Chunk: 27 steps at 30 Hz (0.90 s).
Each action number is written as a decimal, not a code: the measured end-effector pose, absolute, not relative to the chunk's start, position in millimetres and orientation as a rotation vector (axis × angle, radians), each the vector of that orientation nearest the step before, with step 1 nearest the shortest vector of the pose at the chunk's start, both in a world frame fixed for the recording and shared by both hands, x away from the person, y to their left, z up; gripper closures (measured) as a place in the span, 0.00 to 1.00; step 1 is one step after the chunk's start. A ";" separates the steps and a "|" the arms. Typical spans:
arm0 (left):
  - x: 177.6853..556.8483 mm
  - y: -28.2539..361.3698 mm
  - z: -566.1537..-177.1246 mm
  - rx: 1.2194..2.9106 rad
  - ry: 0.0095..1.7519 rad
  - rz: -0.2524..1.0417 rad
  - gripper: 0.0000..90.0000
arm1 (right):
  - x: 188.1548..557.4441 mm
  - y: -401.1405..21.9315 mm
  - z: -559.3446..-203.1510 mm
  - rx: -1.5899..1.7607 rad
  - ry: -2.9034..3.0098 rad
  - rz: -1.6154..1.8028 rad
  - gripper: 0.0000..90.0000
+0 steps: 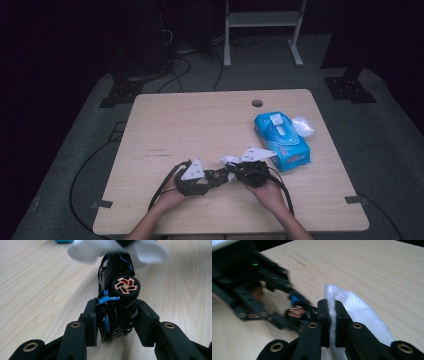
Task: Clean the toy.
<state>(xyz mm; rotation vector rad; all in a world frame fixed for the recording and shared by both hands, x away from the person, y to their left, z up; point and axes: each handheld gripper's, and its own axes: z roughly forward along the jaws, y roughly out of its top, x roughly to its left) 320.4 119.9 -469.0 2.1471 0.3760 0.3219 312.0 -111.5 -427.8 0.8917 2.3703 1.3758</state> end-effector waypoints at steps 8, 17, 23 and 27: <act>320.8 120.5 -468.8 2.153 0.367 0.326 0.65 | 310.7 -108.9 -428.9 0.884 2.379 1.373 0.95; 320.8 120.5 -468.7 2.153 0.366 0.326 0.65 | 320.3 -144.9 -430.4 0.995 2.310 1.310 0.94; 320.2 120.5 -468.2 2.158 0.358 0.334 0.65 | 324.3 -155.2 -431.6 1.012 2.317 1.327 0.94; 320.5 121.0 -468.4 2.156 0.363 0.330 0.65 | 320.4 -152.3 -430.4 0.960 2.305 1.287 0.86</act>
